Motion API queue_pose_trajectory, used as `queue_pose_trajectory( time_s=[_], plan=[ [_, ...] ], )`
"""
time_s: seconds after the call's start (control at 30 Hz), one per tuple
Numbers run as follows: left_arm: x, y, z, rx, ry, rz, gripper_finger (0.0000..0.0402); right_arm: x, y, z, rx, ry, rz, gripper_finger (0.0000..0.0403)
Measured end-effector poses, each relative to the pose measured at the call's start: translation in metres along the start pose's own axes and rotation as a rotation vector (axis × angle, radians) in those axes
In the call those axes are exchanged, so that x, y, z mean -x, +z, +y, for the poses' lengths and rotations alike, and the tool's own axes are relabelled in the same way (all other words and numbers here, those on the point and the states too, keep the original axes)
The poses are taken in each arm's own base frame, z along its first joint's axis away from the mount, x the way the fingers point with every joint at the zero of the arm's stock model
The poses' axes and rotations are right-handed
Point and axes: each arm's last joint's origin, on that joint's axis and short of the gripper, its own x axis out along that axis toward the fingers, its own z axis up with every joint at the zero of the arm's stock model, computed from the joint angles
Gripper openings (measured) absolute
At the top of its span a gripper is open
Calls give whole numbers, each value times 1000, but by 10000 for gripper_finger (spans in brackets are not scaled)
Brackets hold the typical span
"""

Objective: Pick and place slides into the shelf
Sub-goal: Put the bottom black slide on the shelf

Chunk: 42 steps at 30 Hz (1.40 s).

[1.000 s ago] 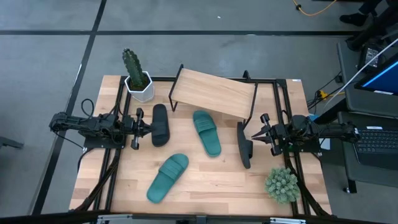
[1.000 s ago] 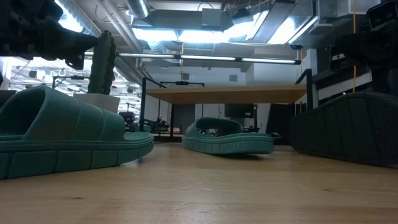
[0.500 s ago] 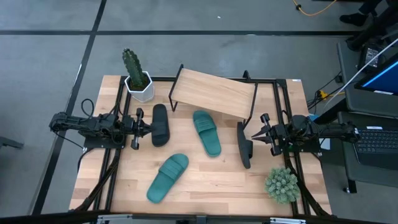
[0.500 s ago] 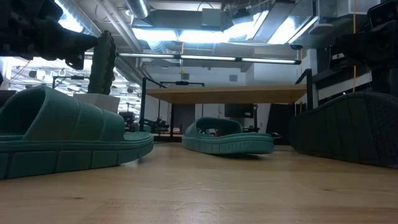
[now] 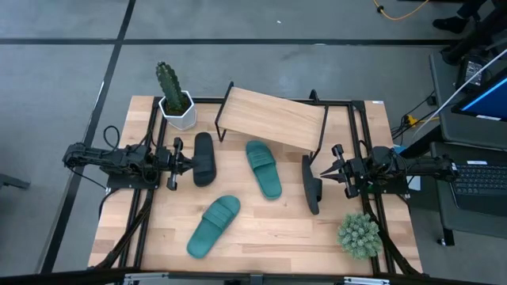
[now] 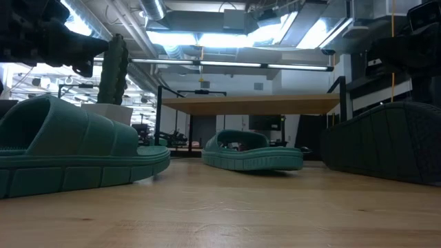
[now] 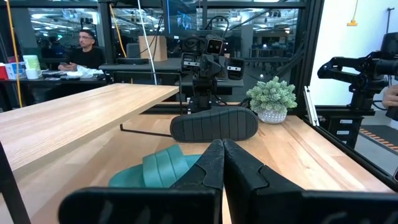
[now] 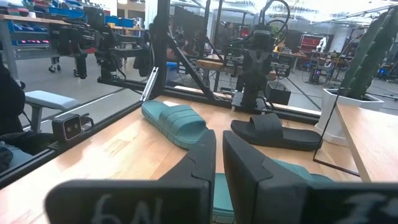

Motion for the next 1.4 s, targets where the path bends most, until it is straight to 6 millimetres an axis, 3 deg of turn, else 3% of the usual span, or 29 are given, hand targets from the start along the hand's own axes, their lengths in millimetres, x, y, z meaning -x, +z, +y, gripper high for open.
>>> queue_pose_trajectory(
  time_s=[0.97, 1.2, 1.4],
  plan=[
    [0, 0, 0, 0, 0, 0, 0, 0, 0, 0, -1, 0, 0, 33],
    [0, 0, 0, -44, 0, 0, 0, 0, 0, 0, -128, 1, 0, 33],
    [0, 0, 0, -78, 0, 0, 0, 0, 2, 0, -112, -1, -17, 33]
  ],
)
